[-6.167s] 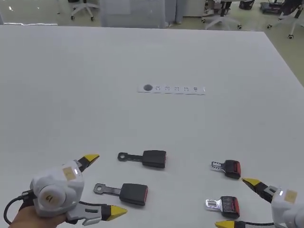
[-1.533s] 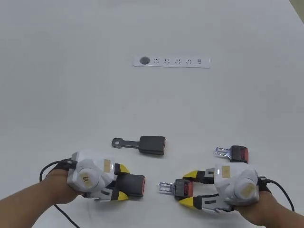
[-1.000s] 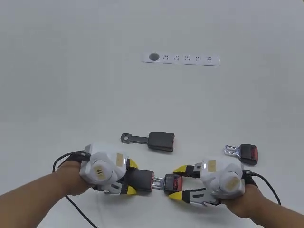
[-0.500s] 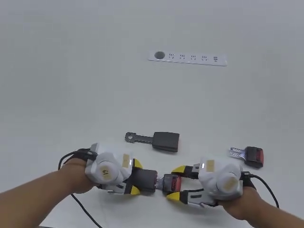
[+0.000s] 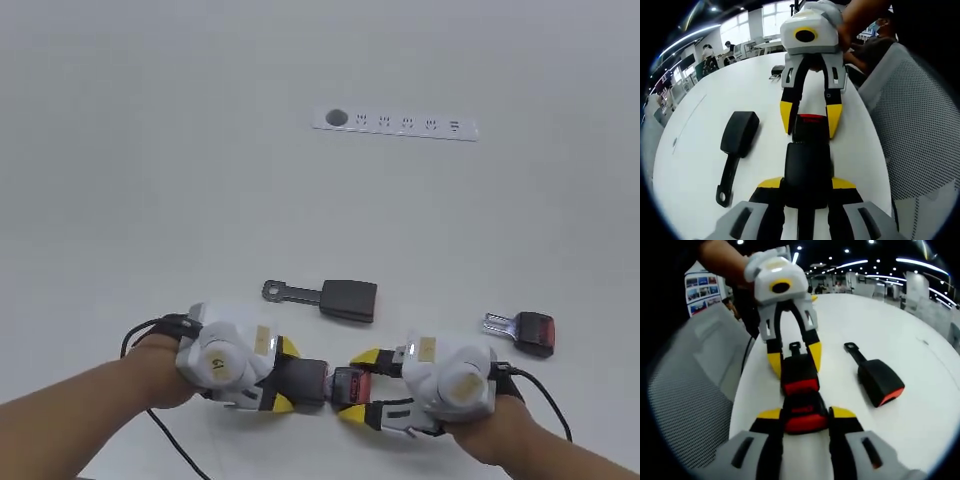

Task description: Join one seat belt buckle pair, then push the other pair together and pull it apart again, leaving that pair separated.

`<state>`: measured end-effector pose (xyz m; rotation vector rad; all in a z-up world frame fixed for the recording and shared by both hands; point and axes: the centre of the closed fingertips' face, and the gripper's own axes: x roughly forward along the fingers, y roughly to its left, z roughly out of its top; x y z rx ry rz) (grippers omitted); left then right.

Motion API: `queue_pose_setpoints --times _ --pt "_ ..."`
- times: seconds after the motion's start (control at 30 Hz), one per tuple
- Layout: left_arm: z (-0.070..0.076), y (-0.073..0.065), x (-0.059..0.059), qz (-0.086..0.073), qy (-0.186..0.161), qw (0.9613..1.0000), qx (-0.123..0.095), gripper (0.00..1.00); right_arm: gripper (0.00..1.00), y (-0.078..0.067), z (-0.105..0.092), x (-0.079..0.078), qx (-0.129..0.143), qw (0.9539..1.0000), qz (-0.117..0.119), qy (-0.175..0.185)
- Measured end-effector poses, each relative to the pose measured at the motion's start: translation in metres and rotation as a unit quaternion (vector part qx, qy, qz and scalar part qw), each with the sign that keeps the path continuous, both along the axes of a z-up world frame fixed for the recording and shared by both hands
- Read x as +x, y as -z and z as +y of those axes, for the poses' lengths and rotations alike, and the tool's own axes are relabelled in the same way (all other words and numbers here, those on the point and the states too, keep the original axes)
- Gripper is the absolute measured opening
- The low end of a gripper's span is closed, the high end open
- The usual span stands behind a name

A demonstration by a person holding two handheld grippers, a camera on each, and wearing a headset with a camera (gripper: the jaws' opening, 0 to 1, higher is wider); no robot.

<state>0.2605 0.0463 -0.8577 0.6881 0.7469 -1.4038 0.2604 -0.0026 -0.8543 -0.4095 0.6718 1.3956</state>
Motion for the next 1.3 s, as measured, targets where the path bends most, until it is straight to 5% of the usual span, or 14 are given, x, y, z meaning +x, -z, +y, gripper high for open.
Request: queue_pose_setpoints --times 1.3 --pt "0.0076 -0.0016 0.0024 0.014 0.0 0.9977 -0.066 0.33 0.35 -0.0023 -0.0017 -0.0012 0.036 0.9987 -0.032 0.017"
